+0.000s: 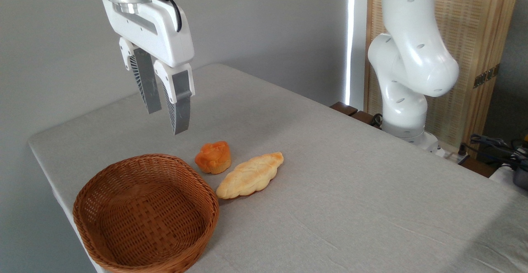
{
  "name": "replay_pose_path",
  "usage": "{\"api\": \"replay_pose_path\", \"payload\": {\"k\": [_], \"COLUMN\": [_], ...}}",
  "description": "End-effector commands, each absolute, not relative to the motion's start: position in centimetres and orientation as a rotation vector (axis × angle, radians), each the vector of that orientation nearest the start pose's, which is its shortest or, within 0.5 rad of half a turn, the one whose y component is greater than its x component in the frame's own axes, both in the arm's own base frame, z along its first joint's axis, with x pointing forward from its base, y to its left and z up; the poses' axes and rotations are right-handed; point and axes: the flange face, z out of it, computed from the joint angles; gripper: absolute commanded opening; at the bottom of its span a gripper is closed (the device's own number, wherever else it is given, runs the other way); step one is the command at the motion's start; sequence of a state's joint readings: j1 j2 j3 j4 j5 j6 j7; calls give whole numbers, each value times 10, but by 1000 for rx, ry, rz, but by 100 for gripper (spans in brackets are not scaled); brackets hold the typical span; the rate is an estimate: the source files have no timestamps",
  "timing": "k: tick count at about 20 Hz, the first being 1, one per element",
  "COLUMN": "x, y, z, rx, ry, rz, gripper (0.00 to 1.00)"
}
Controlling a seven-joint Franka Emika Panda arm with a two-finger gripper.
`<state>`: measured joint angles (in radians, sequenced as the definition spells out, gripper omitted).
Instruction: Put bread into the basket
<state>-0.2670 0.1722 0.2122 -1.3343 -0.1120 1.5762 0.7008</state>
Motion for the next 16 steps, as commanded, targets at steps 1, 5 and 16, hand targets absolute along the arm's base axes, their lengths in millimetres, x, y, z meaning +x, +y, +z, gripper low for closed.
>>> {"api": "replay_pose_path", "payload": {"k": [1, 5, 16], "x": [603, 603, 598], "y": [-53, -47, -51], "z": [644, 643, 639], "rx": [-2973, -2978, -2992], "ry": [1163, 1147, 1158], "rz": [-161, -156, -91], "gripper": [100, 100, 100]}}
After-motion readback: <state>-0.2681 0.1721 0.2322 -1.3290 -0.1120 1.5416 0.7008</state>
